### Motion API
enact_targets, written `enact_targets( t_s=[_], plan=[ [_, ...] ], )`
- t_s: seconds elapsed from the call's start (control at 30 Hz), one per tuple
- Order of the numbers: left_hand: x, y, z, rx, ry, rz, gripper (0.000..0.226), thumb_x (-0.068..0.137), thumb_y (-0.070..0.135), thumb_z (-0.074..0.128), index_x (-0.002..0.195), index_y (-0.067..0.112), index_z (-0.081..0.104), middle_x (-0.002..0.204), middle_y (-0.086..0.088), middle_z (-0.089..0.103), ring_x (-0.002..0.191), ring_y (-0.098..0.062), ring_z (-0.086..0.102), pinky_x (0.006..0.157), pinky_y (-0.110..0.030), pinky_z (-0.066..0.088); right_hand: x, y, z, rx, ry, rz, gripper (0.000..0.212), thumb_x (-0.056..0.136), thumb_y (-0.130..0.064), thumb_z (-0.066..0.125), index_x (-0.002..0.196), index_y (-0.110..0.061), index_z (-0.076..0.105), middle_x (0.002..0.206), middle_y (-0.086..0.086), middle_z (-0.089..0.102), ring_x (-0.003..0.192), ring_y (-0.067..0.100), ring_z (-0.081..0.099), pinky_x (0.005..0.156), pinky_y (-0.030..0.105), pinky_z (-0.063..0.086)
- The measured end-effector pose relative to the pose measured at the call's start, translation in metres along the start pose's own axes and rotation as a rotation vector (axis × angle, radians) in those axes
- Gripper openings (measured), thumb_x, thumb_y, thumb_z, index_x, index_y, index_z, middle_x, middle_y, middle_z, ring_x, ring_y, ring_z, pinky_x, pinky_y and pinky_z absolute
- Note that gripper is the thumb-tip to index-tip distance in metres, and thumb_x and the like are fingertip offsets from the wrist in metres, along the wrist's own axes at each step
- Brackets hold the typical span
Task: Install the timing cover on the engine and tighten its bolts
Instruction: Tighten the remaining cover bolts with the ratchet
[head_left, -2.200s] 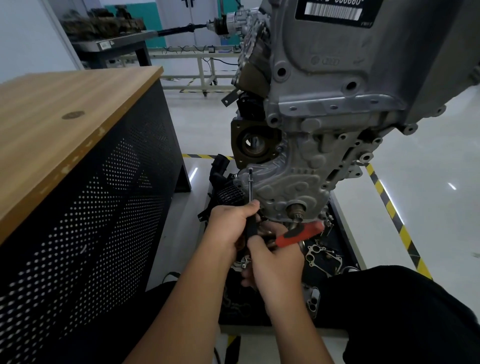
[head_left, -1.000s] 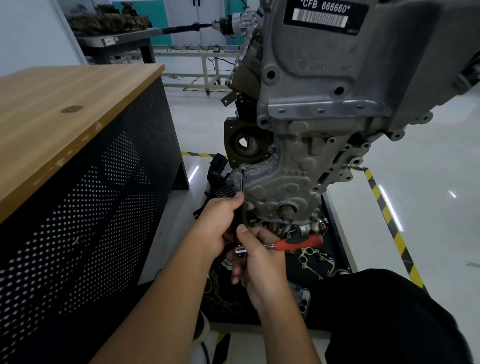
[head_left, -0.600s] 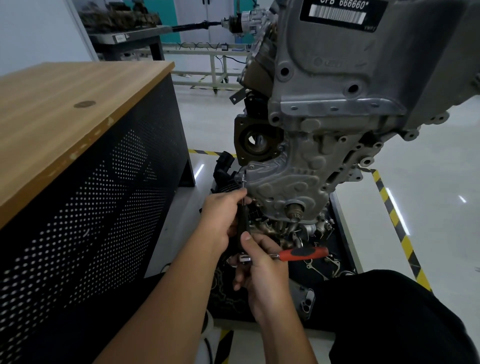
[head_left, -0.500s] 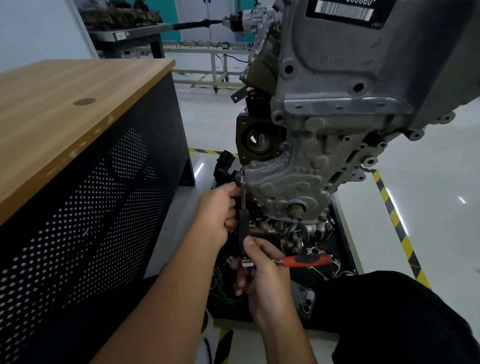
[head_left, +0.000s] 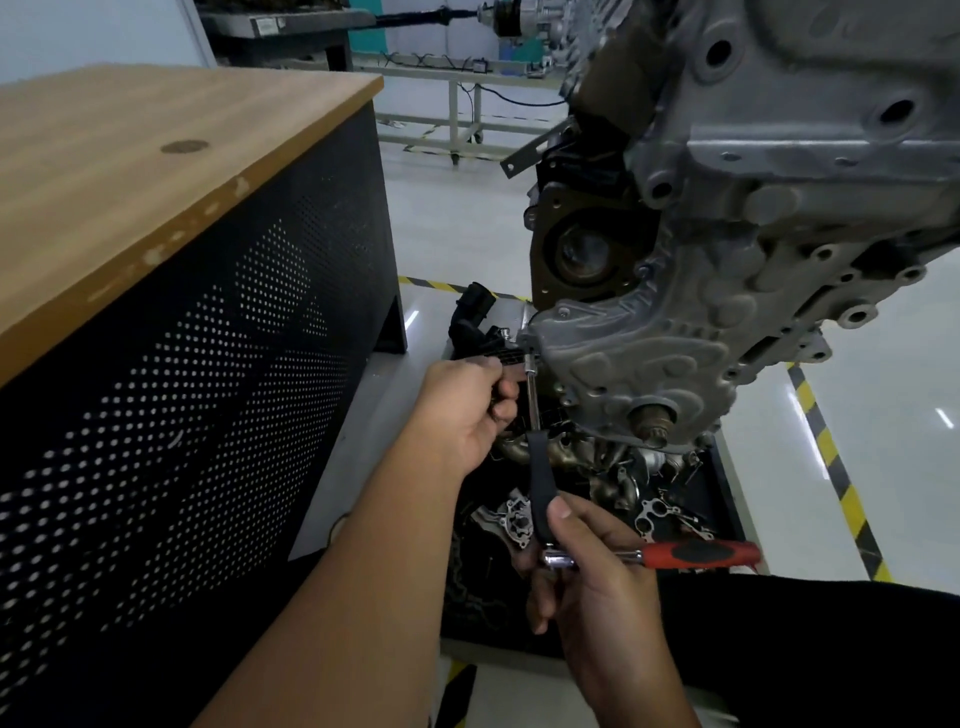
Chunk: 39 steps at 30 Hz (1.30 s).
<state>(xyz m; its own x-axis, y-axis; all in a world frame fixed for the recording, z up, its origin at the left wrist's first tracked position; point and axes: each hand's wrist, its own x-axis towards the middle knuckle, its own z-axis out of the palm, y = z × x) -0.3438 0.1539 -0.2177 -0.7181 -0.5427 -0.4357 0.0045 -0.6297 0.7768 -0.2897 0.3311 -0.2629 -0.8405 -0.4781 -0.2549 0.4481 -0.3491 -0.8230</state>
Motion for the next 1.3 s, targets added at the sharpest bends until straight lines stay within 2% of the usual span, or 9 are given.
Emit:
enact_targets(
  t_s=[0.1, 0.23, 0.43, 0.63, 0.73, 0.87, 1.07, 1.17, 1.3],
  plan=[
    [0.006, 0.004, -0.011, -0.007, -0.013, 0.010, 0.012, 0.104, 0.008, 0.055, 0.109, -0.001, 0.061, 0.093, -0.018, 0.072, 0.043, -0.005, 0.047, 0.036, -0.017, 0.031, 0.002, 0.001, 0.000, -0.052, -0.063, -0.021, 0.037, 0.072, -0.036, 0.076, 0.096, -0.007, 0.077, 0.063, 0.029, 0.059, 0.031, 0.019, 0.040, 0.038, 0.022, 0.037],
    [0.009, 0.008, -0.015, -0.069, -0.014, 0.060, 0.012, 0.098, 0.016, 0.067, 0.091, 0.008, 0.063, 0.092, -0.016, 0.073, 0.043, -0.004, 0.042, 0.034, -0.015, 0.027, 0.001, 0.004, 0.002, -0.125, -0.101, -0.022, 0.034, 0.073, -0.034, 0.080, 0.099, -0.013, 0.081, 0.062, 0.027, 0.060, 0.030, 0.018, 0.039, 0.038, 0.021, 0.036],
    [0.009, 0.010, -0.013, -0.076, -0.004, 0.079, 0.010, 0.099, 0.019, 0.066, 0.095, 0.010, 0.063, 0.078, -0.011, 0.076, 0.041, -0.004, 0.040, 0.033, -0.016, 0.025, -0.001, 0.002, 0.004, -0.116, -0.066, 0.023, 0.041, 0.068, -0.037, 0.074, 0.097, -0.008, 0.078, 0.061, 0.029, 0.057, 0.030, 0.017, 0.035, 0.039, 0.019, 0.032],
    [0.010, 0.011, -0.017, 0.015, 0.038, 0.092, 0.016, 0.098, 0.023, 0.067, 0.106, 0.010, 0.063, 0.081, -0.007, 0.078, 0.039, -0.003, 0.039, 0.033, -0.016, 0.022, -0.002, -0.003, 0.000, -0.185, -0.099, 0.030, 0.040, 0.069, -0.038, 0.075, 0.094, -0.007, 0.079, 0.058, 0.025, 0.056, 0.030, 0.015, 0.032, 0.039, 0.018, 0.030],
    [0.009, 0.010, -0.017, 0.035, 0.032, 0.085, 0.016, 0.097, 0.023, 0.068, 0.105, 0.009, 0.064, 0.080, -0.006, 0.078, 0.038, -0.003, 0.038, 0.033, -0.016, 0.022, -0.001, -0.004, -0.003, -0.215, -0.111, 0.023, 0.028, 0.076, -0.029, 0.081, 0.095, -0.009, 0.080, 0.057, 0.025, 0.054, 0.029, 0.014, 0.031, 0.041, 0.017, 0.029],
    [0.012, 0.011, -0.020, 0.055, 0.073, 0.079, 0.016, 0.096, 0.022, 0.070, 0.101, 0.008, 0.064, 0.070, -0.003, 0.074, 0.037, -0.003, 0.036, 0.033, -0.016, 0.021, 0.000, -0.008, -0.009, -0.252, -0.133, 0.028, 0.033, 0.078, -0.036, 0.070, 0.091, -0.007, 0.077, 0.056, 0.025, 0.053, 0.029, 0.012, 0.029, 0.043, 0.016, 0.028],
    [0.012, 0.011, -0.021, 0.067, 0.105, 0.072, 0.013, 0.096, 0.020, 0.070, 0.096, 0.009, 0.063, 0.063, -0.001, 0.071, 0.034, -0.003, 0.035, 0.032, -0.016, 0.020, -0.001, -0.010, -0.010, -0.248, -0.136, 0.072, 0.033, 0.077, -0.033, 0.073, 0.097, -0.007, 0.077, 0.057, 0.025, 0.053, 0.030, 0.012, 0.028, 0.043, 0.016, 0.024],
    [0.012, 0.009, -0.019, 0.063, 0.098, 0.071, 0.012, 0.096, 0.020, 0.070, 0.096, 0.010, 0.063, 0.062, -0.001, 0.071, 0.036, -0.004, 0.035, 0.033, -0.016, 0.020, -0.001, -0.008, -0.007, -0.208, -0.083, 0.066, 0.036, 0.072, -0.029, 0.083, 0.102, -0.010, 0.078, 0.057, 0.025, 0.052, 0.030, 0.012, 0.027, 0.042, 0.014, 0.025],
    [0.012, 0.006, -0.018, 0.043, 0.097, 0.113, 0.013, 0.097, 0.020, 0.068, 0.101, 0.008, 0.064, 0.066, -0.003, 0.073, 0.039, -0.005, 0.035, 0.032, -0.017, 0.022, 0.000, -0.004, -0.005, -0.180, -0.031, 0.059, 0.035, 0.075, -0.034, 0.070, 0.099, -0.010, 0.078, 0.058, 0.026, 0.053, 0.029, 0.012, 0.028, 0.041, 0.013, 0.025]
  ],
)
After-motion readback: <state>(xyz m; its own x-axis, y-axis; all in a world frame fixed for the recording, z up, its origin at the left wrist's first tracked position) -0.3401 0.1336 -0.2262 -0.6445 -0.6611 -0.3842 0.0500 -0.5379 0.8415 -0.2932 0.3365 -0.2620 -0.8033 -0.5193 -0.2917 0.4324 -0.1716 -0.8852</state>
